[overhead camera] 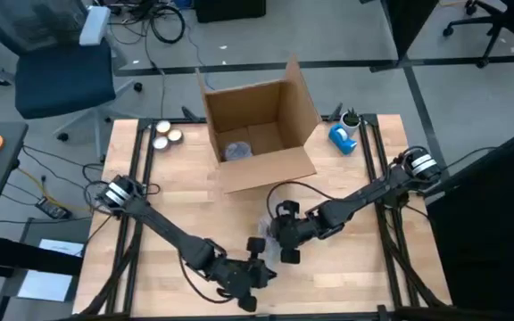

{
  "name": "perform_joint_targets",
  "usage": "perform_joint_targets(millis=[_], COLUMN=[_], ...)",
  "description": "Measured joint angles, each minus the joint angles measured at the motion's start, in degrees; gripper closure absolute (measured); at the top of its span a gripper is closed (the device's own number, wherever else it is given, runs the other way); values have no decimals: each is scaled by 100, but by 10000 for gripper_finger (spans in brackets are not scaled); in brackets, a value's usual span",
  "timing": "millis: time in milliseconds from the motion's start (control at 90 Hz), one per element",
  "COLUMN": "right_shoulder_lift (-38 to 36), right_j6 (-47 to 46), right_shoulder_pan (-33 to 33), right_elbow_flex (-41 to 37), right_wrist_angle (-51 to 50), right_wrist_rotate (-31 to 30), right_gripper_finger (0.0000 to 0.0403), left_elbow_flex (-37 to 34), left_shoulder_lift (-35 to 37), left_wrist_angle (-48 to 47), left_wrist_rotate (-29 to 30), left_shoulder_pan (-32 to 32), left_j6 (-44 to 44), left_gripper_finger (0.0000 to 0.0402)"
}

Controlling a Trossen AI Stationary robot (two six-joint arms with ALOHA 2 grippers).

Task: Wrap mug
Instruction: Wrap the black mug with the bubble wrap

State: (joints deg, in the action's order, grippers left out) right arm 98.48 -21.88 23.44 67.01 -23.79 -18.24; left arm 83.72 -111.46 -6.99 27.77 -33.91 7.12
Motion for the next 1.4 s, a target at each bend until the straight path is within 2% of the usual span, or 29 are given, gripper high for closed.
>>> perform_joint_targets(millis=[200, 278, 533, 656, 756, 811, 1122, 1311, 1400], right_shoulder_lift=[2, 2, -1, -4, -7, -13, -15, -17, -17], right_j6=[71, 103, 277, 208, 236, 244, 234, 533, 683], right_shoulder_pan=[32, 83, 174, 156, 90, 41, -101, -40, 12], right_elbow_flex=[30, 35, 35, 36, 39, 39, 41, 41, 41], right_wrist_angle=[-87, -167, -224, -225, -220, -214, -201, -207, -205], right_wrist_rotate=[5, 6, 26, 2, 4, 4, 4, 116, 114], right_gripper_finger=[282, 282, 282, 282, 282, 282, 282, 282, 281], left_elbow_flex=[0, 0, -4, 77, 122, 141, 114, 117, 140], left_shoulder_lift=[66, 182, 201, 214, 230, 192, -275, -63, -33], left_wrist_angle=[-961, -1100, -1547, -1093, -331, -79, -794, -999, -1185], left_wrist_rotate=[1303, 1582, 1512, 1470, 982, 868, 1059, 1934, 1989], left_shoulder_pan=[58, 46, 113, -45, -145, -151, 17, -38, -18], left_j6=[406, 412, 681, 349, -215, -235, 478, 524, 593], left_gripper_finger=[402, 402, 402, 402, 402, 402, 402, 402, 402])
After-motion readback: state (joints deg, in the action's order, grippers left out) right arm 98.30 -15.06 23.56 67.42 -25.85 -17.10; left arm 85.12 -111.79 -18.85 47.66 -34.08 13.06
